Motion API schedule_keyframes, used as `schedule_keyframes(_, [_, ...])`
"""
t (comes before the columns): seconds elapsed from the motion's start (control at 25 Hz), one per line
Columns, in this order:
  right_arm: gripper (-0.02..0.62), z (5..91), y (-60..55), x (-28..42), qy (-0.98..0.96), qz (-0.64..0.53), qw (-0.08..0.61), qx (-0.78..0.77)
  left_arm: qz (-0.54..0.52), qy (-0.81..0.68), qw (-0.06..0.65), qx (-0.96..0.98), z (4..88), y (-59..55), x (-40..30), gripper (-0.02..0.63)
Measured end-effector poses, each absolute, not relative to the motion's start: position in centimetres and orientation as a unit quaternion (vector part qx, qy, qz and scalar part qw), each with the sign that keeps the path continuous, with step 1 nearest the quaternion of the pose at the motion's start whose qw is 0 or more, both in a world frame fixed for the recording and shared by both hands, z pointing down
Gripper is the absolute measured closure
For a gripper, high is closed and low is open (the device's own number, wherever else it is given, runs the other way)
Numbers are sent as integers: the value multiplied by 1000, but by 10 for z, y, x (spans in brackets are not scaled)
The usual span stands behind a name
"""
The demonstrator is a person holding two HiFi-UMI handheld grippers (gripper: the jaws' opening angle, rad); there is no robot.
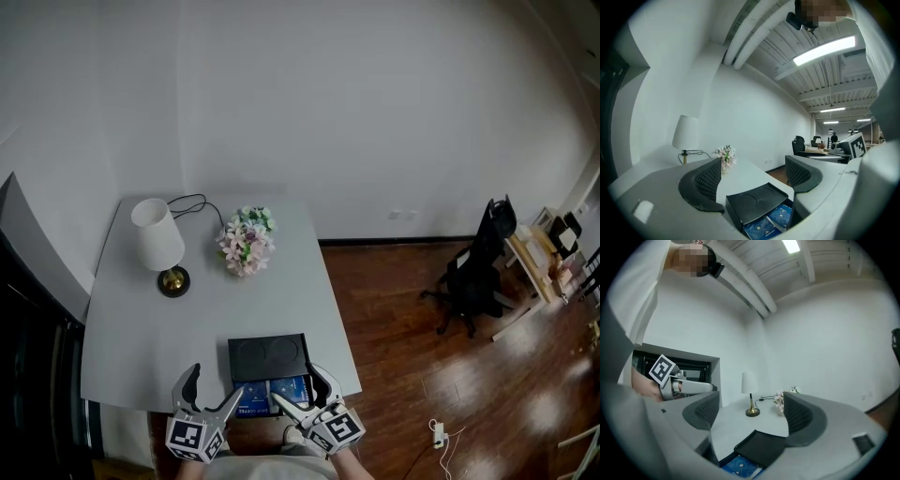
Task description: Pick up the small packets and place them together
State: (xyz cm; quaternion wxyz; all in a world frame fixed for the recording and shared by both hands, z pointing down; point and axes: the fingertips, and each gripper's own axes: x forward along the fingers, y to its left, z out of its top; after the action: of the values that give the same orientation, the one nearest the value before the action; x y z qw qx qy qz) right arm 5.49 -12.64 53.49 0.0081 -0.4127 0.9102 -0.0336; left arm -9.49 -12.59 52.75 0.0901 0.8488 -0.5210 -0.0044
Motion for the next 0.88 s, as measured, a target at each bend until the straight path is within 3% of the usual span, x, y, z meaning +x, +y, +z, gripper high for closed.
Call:
schedule_keyframes(0.12, [158, 518, -131, 54, 918, -25, 17, -397, -45, -519, 83, 850, 504, -127, -97, 176])
schedule_keyframes(0.2, [195, 513, -132, 54, 923, -35, 23, -382, -31, -521, 78, 849, 502, -128, -97, 177])
schedule_keyframes(0.36, [198, 523, -132, 53, 927, -70, 7, -367, -4, -527, 60, 847, 505, -130, -97, 186])
schedule_keyframes(0.44, [199, 538, -132, 52, 926, -97, -15, -364, -9, -533, 56, 844, 504, -130, -99, 186])
schedule_keyframes(0.52, [244, 563, -131, 48, 924, -141, -42, -354, -13, -539, 57, 840, 506, -131, -102, 186])
schedule_keyframes(0.88, [244, 712, -108, 7, 874, -354, -196, -269, -10, -551, 71, 832, 518, -132, -115, 189])
